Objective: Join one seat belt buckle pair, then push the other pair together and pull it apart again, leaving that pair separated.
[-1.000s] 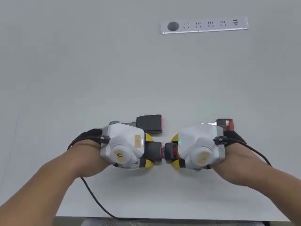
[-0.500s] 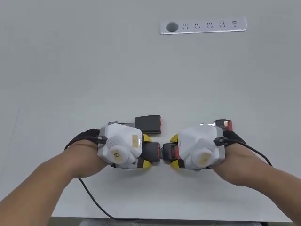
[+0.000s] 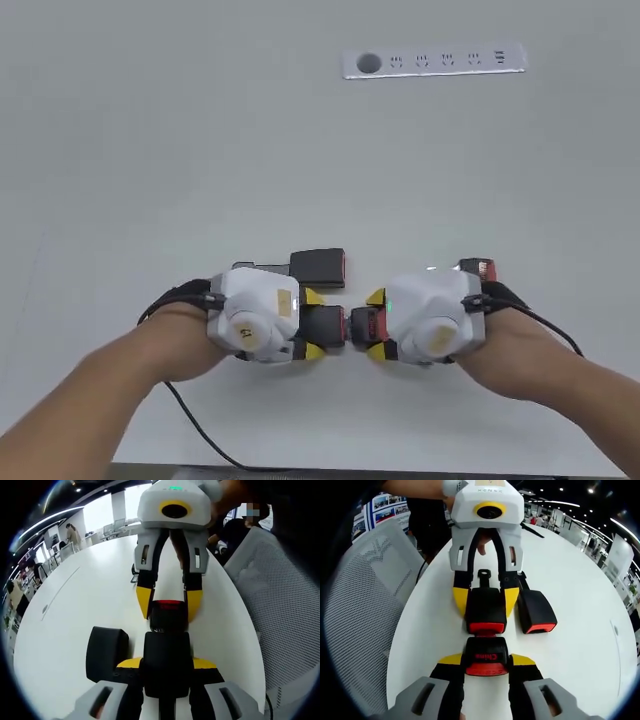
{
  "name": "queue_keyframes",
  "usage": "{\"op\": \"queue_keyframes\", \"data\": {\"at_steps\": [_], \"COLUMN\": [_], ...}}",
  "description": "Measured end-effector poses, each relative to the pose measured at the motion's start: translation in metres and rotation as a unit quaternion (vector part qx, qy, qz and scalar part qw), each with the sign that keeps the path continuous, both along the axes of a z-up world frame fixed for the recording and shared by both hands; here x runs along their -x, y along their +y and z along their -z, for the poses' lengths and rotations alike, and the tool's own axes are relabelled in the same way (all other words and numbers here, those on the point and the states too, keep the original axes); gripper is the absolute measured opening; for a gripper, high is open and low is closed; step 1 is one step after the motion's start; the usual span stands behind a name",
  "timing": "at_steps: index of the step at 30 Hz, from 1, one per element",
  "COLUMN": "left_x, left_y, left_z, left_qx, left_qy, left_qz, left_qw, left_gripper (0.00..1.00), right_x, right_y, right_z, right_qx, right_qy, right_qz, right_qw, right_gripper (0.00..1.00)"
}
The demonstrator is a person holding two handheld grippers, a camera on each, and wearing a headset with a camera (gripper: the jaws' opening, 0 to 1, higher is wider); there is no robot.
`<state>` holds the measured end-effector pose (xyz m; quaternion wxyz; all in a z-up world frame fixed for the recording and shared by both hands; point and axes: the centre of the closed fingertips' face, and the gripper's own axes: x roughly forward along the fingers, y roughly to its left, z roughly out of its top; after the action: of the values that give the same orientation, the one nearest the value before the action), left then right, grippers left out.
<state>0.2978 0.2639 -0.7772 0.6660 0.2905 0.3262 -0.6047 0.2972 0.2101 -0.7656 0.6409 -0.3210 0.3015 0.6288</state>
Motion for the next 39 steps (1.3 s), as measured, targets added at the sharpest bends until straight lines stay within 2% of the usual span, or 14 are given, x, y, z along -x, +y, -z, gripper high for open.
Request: {"op": "queue_keyframes", "data": {"at_steps": [21,31,39], "left_x": [0.001,0.0,-0.001], "left_y": [-0.002,-0.001,0.002], "left_z": [-0.002,-0.002,0.001], "left_qx": [-0.002,-0.003,-0.012], "left_qy": [-0.004,0.0,0.003], "left_qz": [0.005,0.001,-0.003], "left_qw": [1.0,1.0,0.9999], "left_gripper": [0.35,0.35,0.36], "right_x": [-0.002,-0.003,-0.003], "right_y": [0.002,0.004,0.007], "right_z": [0.012,0.014,0.014], "right_qx": [0.015,0.016,0.014], "right_qy": [0.005,-0.001,0.007], "right_qz": [-0.002,0.001,0.012], "right_qw": [0.9999,0.9999,0.9998], "right_gripper": [0.3,0.31,0.32]}}
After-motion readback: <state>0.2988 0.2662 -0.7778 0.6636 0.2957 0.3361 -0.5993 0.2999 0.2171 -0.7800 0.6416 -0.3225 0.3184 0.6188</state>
